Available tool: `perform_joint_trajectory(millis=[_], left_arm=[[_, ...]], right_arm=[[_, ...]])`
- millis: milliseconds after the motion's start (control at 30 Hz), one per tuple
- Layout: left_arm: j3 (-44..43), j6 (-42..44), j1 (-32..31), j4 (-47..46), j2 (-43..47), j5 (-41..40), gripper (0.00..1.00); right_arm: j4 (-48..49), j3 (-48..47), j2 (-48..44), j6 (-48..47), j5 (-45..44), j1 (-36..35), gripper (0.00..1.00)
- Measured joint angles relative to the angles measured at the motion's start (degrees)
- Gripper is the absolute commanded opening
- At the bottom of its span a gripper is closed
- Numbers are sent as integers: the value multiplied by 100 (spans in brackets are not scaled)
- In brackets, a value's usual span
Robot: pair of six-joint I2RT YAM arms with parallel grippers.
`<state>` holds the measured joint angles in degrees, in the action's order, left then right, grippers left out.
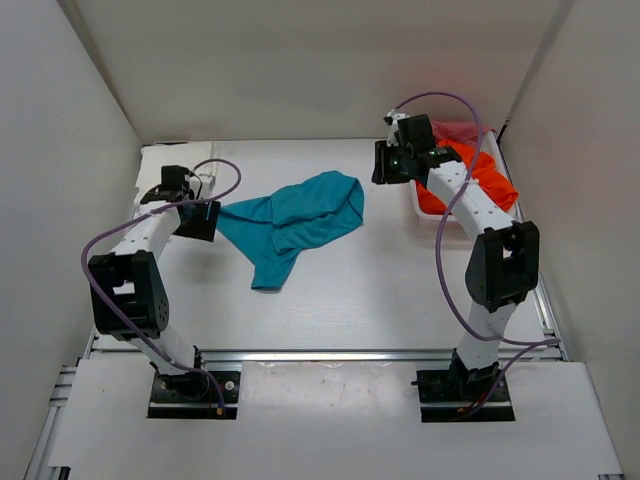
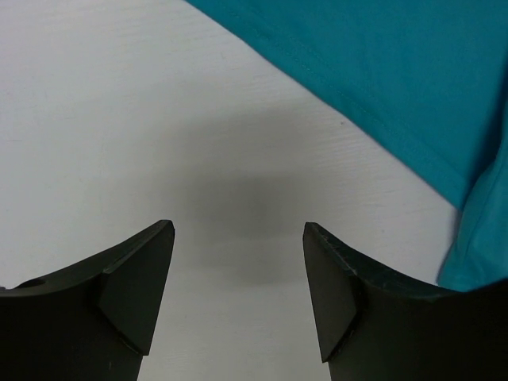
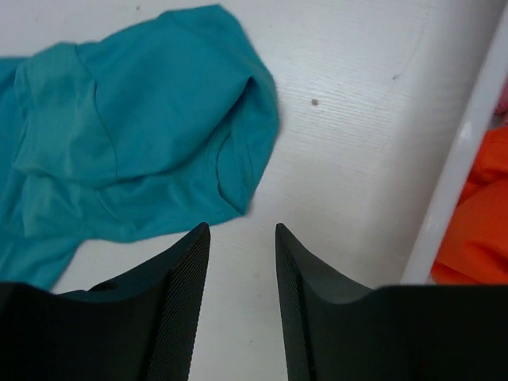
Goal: Fold and stack the t-shirts
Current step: Flatten out the tshirt
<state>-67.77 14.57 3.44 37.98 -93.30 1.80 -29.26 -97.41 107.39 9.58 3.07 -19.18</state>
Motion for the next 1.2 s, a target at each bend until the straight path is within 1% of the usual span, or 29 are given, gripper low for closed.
perform_joint_trajectory(millis=[67, 100, 167, 300, 367, 433, 467, 500, 600, 833, 867, 933, 1000, 1067, 1133, 1167, 1200], left_arm=[[9, 13, -26, 94, 0, 122, 75], [28, 46, -63, 136, 9, 243, 75], [129, 131, -269, 249, 24, 422, 76], [706, 308, -1027, 485, 138, 872, 76], [1023, 369, -1333, 649, 140, 1091, 77], [1266, 407, -1473, 765, 138, 1174, 78], [1368, 404, -1517, 796, 138, 1222, 79], [1449, 393, -1539, 800, 138, 1270, 86], [1521, 238, -1596, 734, 140, 1405, 89], [1508, -468, -1576, 136, 118, 1661, 91], [1508, -557, -1576, 50, 111, 1698, 95], [1499, -710, -1578, -70, 79, 1799, 95], [1486, -839, -1578, -170, 37, 1893, 91], [1478, -929, -1578, -271, -2, 1987, 80], [1473, -999, -1582, -363, -63, 2057, 62], [1469, -1025, -1582, -413, -111, 2098, 57], [1462, -1040, -1582, -461, -170, 2159, 46]], right_arm=[[79, 223, -70, -310, 103, -155, 52], [96, 293, -70, -490, 146, -271, 52], [120, 420, -50, -863, 249, -584, 55], [223, 533, 61, -1276, 555, -1145, 55], [264, 540, 155, -1331, 678, -1255, 55], [328, 540, 275, -1377, 717, -1248, 54], [352, 538, 341, -1410, 719, -1228, 54], [372, 538, 393, -1436, 717, -1204, 54], [380, 538, 525, -1460, 693, -1165, 54], [446, 538, 555, -1504, 555, -1174, 54], [457, 538, 555, -1523, 533, -1174, 54], [494, 538, 555, -1569, 498, -1178, 56], [525, 538, 575, -1611, 481, -1207, 58], [560, 538, 632, -1646, 472, -1224, 63], [579, 535, 745, -1672, 468, -1255, 63], [581, 531, 811, -1676, 466, -1276, 64], [581, 518, 898, -1665, 468, -1292, 64]])
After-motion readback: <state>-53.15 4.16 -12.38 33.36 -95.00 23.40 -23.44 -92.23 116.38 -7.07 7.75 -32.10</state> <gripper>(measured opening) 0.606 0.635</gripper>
